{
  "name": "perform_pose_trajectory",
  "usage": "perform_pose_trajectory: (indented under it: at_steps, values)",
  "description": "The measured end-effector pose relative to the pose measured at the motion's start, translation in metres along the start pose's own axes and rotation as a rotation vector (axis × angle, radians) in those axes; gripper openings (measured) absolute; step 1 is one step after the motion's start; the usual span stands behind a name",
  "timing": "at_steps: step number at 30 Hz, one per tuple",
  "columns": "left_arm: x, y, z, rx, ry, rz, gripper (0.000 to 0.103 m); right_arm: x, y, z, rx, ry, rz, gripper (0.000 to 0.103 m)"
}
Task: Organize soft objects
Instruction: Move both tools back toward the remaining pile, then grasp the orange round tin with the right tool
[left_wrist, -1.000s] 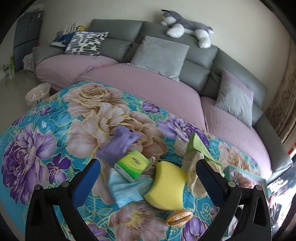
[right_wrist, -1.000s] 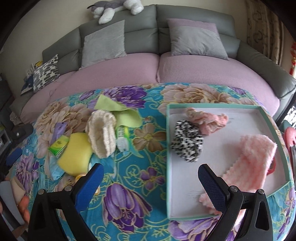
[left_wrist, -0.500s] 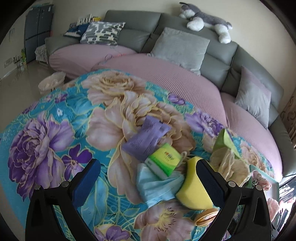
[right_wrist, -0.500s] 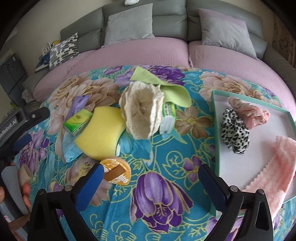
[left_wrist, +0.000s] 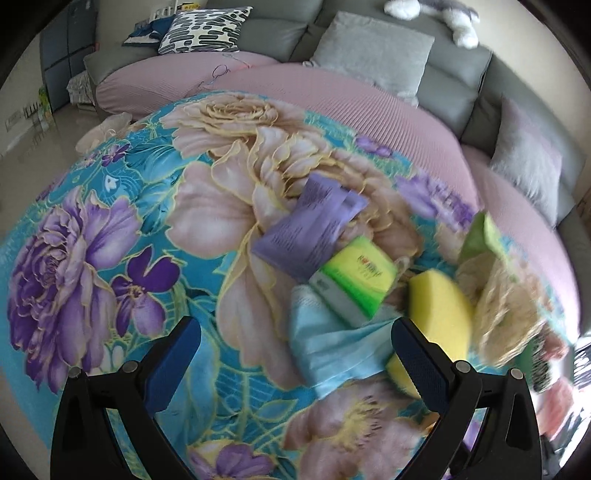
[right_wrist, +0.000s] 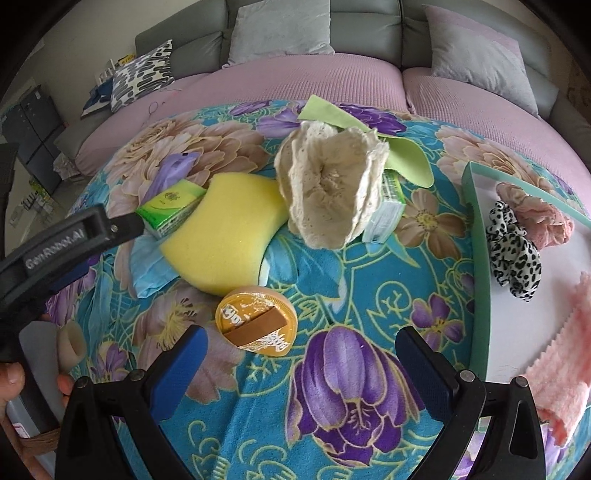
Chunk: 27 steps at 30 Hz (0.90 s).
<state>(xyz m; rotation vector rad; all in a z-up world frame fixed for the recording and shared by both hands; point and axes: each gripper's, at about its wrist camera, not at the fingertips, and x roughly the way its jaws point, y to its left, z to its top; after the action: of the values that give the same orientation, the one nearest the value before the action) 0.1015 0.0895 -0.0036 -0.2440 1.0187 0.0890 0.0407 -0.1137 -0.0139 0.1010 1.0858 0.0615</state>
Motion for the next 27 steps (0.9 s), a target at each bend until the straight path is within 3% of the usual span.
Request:
perform_pose_trajectory:
  at_steps: [15, 27]
  values:
    - [0.006, -0.005, -0.003, 0.013, 0.04, 0.003, 0.103, 0.022, 0.011, -0.002, -0.023, 0.044, 0.005, 0.101]
    - [-0.002, -0.014, 0.001, 0.03, 0.022, -0.005, 0.103, 0.019, 0.006, 0.0, 0.009, 0.021, 0.074, 0.067]
